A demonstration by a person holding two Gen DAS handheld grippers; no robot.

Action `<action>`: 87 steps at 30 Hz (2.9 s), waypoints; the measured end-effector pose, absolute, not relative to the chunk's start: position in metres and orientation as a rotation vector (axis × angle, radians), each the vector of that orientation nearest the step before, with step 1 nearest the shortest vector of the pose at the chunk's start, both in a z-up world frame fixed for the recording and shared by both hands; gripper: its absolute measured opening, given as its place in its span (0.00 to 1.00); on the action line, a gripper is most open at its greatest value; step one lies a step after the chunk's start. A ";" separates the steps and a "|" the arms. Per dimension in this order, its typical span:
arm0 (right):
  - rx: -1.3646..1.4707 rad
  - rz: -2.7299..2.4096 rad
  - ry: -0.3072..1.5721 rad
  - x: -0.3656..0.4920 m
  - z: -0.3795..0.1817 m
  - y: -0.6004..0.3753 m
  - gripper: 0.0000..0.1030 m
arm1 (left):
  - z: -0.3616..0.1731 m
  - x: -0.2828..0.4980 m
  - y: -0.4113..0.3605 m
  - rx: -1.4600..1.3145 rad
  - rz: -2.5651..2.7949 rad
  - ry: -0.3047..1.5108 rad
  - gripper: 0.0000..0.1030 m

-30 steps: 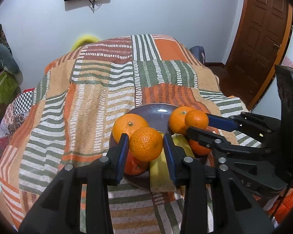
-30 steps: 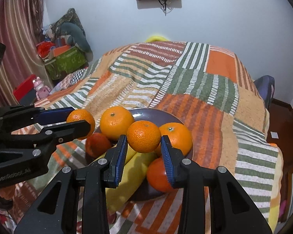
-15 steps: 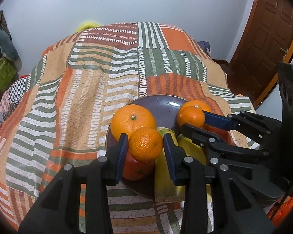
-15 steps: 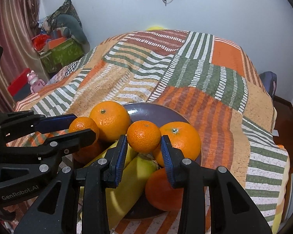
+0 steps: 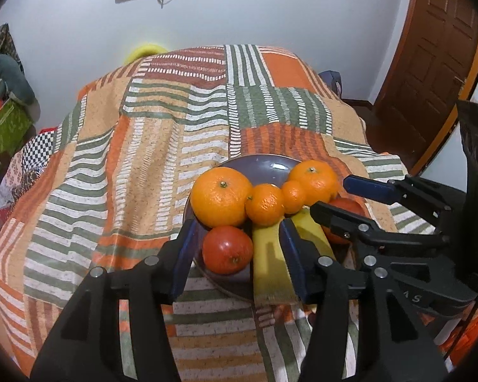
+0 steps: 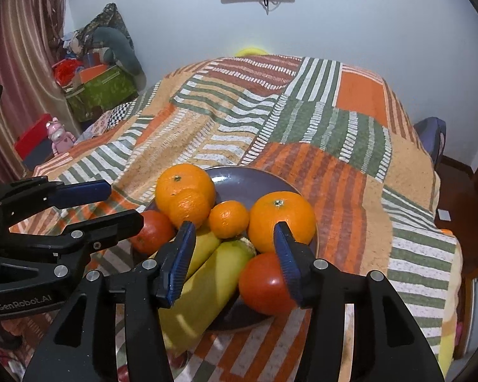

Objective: Organize fruits
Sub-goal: 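Lower both mandarins onto the plate between the oranges and open both grippers, then move both tools toward the two dark red plums on the blanket, then close right gripper on a dark red plum while left gripper closes on the other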

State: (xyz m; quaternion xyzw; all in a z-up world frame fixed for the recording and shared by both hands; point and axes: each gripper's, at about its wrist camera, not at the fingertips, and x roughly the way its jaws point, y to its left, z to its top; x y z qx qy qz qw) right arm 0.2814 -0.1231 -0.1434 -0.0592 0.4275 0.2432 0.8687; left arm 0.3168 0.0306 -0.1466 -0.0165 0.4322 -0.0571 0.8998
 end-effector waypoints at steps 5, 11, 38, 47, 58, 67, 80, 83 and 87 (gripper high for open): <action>-0.128 0.511 0.870 0.263 -0.130 -0.128 0.46 | -0.133 0.296 0.033 -0.029 -0.120 0.877 0.51; -0.126 0.513 0.860 0.235 -0.119 -0.136 0.46 | -0.122 0.267 0.035 -0.008 -0.117 0.865 0.55; -0.117 0.581 1.101 0.202 -0.193 -0.119 0.26 | -0.160 0.226 0.050 -0.019 -0.129 0.983 0.61; -0.106 0.584 1.104 0.207 -0.199 -0.117 0.17 | -0.175 0.227 0.042 -0.009 -0.165 1.022 0.61; -0.056 0.554 1.053 0.195 -0.170 -0.150 0.17 | -0.178 0.216 0.012 0.013 -0.231 1.051 0.61; -0.032 0.535 1.022 0.186 -0.157 -0.165 0.17 | -0.194 0.216 -0.018 0.027 -0.303 1.110 0.44; -0.020 0.543 1.016 0.186 -0.156 -0.165 0.17 | -0.202 0.221 -0.025 0.054 -0.300 1.111 0.19; -0.018 0.545 1.013 0.186 -0.156 -0.164 0.17 | -0.197 0.221 -0.021 0.047 -0.289 1.094 0.19; -0.020 0.547 1.005 0.187 -0.154 -0.163 0.17 | -0.184 0.221 -0.012 0.038 -0.267 1.058 0.19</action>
